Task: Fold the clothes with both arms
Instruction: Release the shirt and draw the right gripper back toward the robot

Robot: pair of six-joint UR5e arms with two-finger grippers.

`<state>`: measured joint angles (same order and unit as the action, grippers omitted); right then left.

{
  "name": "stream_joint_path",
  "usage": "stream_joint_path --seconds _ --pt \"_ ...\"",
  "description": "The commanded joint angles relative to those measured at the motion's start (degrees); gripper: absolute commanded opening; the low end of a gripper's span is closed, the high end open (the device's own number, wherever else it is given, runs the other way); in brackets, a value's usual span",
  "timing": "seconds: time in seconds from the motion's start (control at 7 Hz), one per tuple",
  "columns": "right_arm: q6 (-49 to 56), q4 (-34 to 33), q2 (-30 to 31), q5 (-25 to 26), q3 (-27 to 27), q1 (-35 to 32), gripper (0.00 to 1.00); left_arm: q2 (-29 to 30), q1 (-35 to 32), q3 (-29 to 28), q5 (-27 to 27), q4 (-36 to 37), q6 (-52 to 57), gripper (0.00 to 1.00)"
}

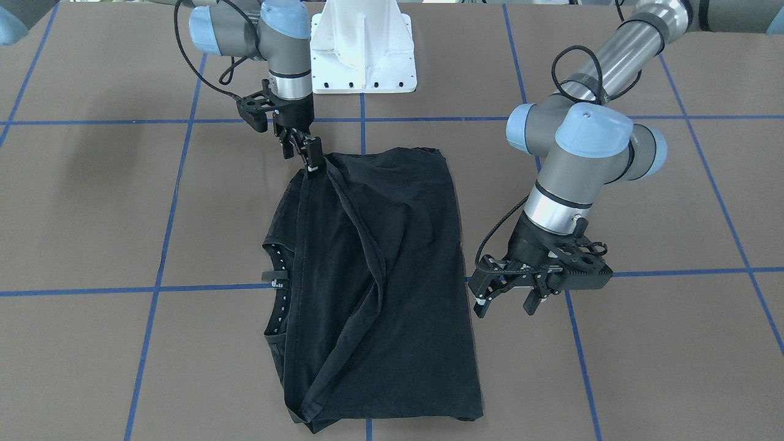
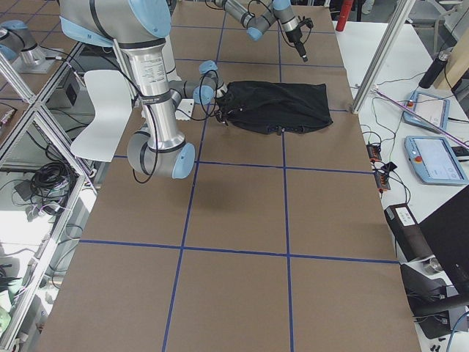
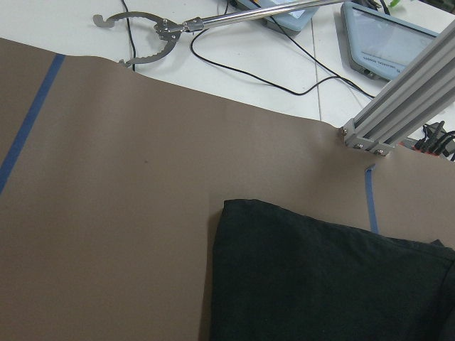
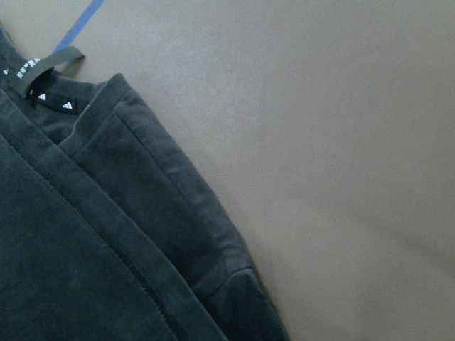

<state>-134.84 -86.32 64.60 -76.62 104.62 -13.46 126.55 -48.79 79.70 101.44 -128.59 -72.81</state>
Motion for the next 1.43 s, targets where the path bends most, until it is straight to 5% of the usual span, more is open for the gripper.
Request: stream_joint_path --seconds 0.0,1.0,1.14,1.29 --pt "1.15 0.01 -0.88 0.06 -0.38 -0.25 0.90 -0.52 -0.08 0.45 -0.11 0.00 -0.05 1.00" --pt "1.42 0.01 -2.20 -0.11 -3.27 -0.60 0.81 -1.83 -0.07 2.56 0.07 0.00 -0.05 1.00" --pt "1.42 -0.08 -2.90 -0.02 -3.28 -0.60 0.56 -2.18 -0.08 2.65 0.07 0.00 -0.05 1.00" --pt "1.42 -0.51 -3.34 -0.02 -3.10 -0.60 0.04 -2.19 -0.08 2.65 0.07 0.00 -0.13 1.00"
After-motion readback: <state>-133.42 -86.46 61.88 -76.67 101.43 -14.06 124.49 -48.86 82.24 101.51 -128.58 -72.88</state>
